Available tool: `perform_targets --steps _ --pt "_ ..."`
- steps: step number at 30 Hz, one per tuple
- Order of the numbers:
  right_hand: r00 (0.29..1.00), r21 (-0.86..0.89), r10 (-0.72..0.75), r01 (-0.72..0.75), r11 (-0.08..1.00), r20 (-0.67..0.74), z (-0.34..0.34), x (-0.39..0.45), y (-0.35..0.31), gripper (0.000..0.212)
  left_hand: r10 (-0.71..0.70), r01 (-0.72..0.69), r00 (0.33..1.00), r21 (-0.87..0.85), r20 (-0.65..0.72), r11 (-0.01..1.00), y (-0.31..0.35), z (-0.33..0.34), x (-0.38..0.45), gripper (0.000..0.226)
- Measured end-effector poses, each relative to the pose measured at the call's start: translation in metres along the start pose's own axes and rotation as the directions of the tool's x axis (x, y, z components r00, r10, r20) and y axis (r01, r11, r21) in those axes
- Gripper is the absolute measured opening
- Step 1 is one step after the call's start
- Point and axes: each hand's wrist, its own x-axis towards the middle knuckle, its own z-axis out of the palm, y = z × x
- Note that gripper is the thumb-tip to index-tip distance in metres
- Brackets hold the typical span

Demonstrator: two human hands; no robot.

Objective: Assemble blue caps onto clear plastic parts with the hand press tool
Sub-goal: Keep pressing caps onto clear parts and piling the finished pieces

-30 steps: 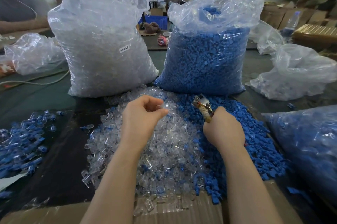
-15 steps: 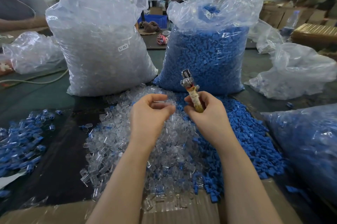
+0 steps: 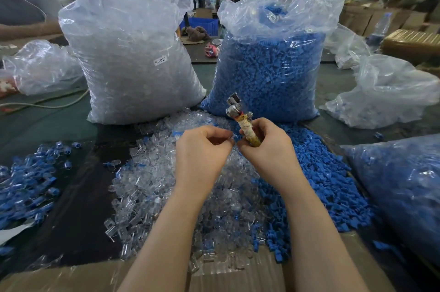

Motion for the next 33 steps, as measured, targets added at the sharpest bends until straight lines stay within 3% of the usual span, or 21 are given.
perform_targets --steps 5,9,17,24,33 --pt "1.000 -0.041 0.006 -0.006 0.999 -0.012 0.001 0.001 -0.002 0.023 0.036 -0.036 0.999 0.066 0.008 0.997 0.001 0.000 -0.002 0.018" --pt "1.000 0.046 0.015 -0.015 0.999 -0.009 0.001 0.000 -0.004 0.020 0.024 -0.025 1.000 0.040 0.007 0.999 0.000 0.000 -0.002 0.017" --pt "0.999 0.090 -0.004 0.008 0.996 -0.038 0.001 0.001 -0.004 0.018 -0.058 0.062 0.998 -0.121 0.037 0.991 -0.002 0.000 0.001 0.020" --pt "1.000 0.113 -0.016 0.019 0.993 -0.021 0.001 0.001 -0.003 0.015 -0.133 0.148 0.988 -0.250 0.075 0.957 -0.007 0.003 0.001 0.009" --pt "0.990 -0.033 -0.010 0.015 0.999 0.139 -0.015 -0.001 0.001 0.010 -0.241 0.254 0.965 -0.588 0.102 0.768 -0.006 -0.002 0.003 0.006"
